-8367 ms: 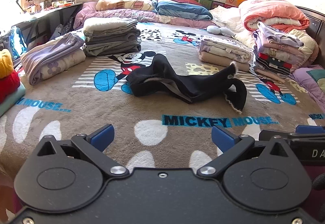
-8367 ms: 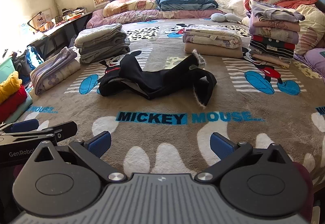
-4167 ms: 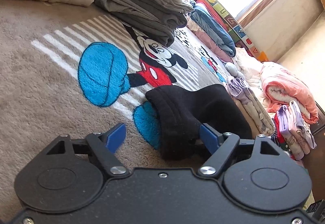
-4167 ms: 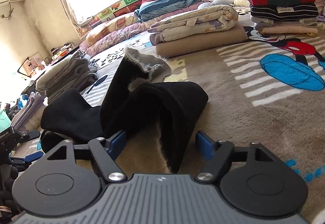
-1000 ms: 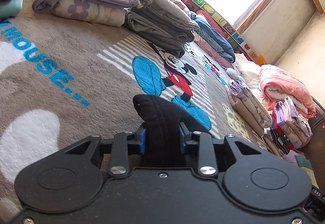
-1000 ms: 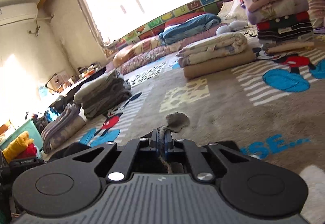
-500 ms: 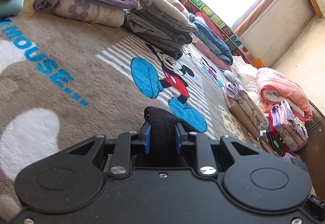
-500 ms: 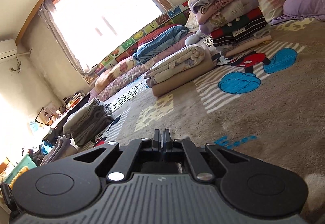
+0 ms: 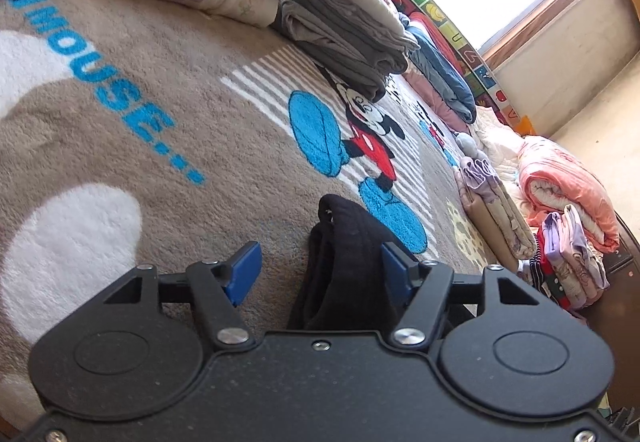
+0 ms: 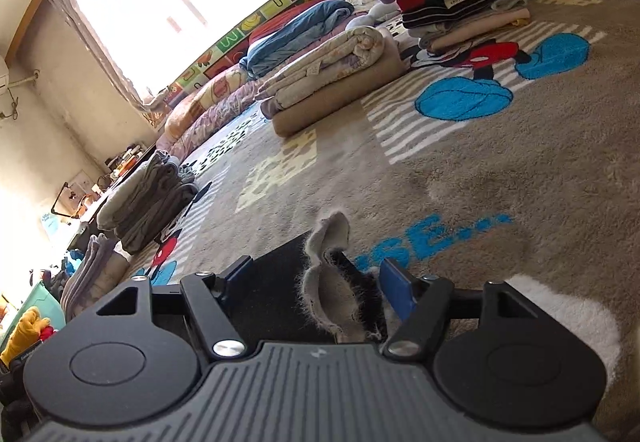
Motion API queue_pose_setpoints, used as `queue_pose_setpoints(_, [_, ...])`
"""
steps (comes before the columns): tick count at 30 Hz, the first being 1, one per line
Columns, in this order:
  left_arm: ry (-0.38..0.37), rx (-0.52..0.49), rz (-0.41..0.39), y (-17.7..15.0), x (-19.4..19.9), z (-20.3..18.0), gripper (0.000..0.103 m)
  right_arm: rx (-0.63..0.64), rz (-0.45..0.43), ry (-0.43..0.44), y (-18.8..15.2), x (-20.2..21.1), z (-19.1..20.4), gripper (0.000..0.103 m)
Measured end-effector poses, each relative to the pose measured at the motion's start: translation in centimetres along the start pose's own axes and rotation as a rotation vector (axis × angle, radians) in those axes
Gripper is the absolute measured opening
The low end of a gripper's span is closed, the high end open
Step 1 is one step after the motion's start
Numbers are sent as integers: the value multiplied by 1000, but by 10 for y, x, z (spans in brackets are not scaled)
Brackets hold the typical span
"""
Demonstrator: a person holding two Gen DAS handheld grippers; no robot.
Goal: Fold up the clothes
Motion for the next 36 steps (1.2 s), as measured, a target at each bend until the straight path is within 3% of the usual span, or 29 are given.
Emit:
queue_pose_setpoints(3, [-40,-5,25,-3,-4,-6,64,5,56,10,-12,-6,0,67])
queue_pose_setpoints(5, [-65,-41,53,-8,-9,-14,60,15,81,44,-19,-8,7,43])
queue_pose_setpoints(6, [-69,-67,67,-12,-12,-18,46,19,93,58,-22,-10,11,38])
queue_pose_setpoints(9, [-60,-135,53,-12,-14,-27,24,1,72,84,-20,-12,16,19])
queue_pose_setpoints(21, [-231,-63,-98,43,-40,-75,21,-18,-136,171,40,-22,42,16])
queue_pose_setpoints(28, [-236,-28,-138,64,-91,-83,21,-7,-208,203,84,-67,45,16])
queue_pose_setpoints(31, [-203,-26,-110,60,-113,-76,21,5,-193,198,86,-94,41,16])
queue_pose_setpoints(33, [-117,-62,-34,48,-131,-64,25,-10,-126,143,73,-116,26,16])
queue_pose_setpoints(34, [-65,-87,-2,43,-136,-56,33,-19,-87,110,65,-127,17,20])
queue_pose_setpoints(35, [-18,-107,15,40,-140,-48,37,-33,-18,41,52,-140,2,36])
queue_pose_setpoints(36, [-6,-106,15,42,-140,-43,44,-51,45,-30,37,-149,-15,38])
Point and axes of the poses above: each gripper's, at about its wrist camera, not at the fingertips, and x roughly against the way its jaws point, z to its left, y to its top, the point moved 7 cm from there along -x, roughly the way its jaws point, and after that the axes turned 15 degrees about -z, right-handed, at the moved point
